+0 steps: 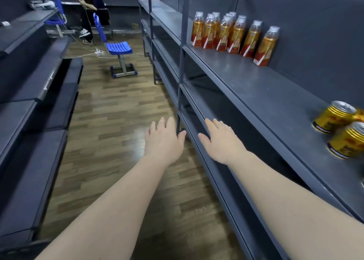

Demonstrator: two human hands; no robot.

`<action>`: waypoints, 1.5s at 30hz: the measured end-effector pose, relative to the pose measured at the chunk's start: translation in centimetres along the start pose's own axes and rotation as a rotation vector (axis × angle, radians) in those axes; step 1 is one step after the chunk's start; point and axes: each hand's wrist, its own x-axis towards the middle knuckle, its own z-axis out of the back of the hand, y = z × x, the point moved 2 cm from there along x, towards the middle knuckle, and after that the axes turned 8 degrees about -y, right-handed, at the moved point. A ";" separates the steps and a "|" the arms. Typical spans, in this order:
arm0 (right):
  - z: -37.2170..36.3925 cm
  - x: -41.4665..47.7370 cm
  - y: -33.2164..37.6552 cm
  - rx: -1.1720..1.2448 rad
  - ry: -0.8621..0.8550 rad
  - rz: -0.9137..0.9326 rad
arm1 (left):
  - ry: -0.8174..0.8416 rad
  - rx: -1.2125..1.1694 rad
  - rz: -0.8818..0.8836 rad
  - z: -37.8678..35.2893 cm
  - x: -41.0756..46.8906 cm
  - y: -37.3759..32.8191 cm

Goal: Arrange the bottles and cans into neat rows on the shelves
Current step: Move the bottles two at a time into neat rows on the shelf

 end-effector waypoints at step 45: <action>4.4 53.5 -12.1 0.033 -0.242 -0.392 | 0.067 -0.182 -0.543 -12.6 59.2 -10.5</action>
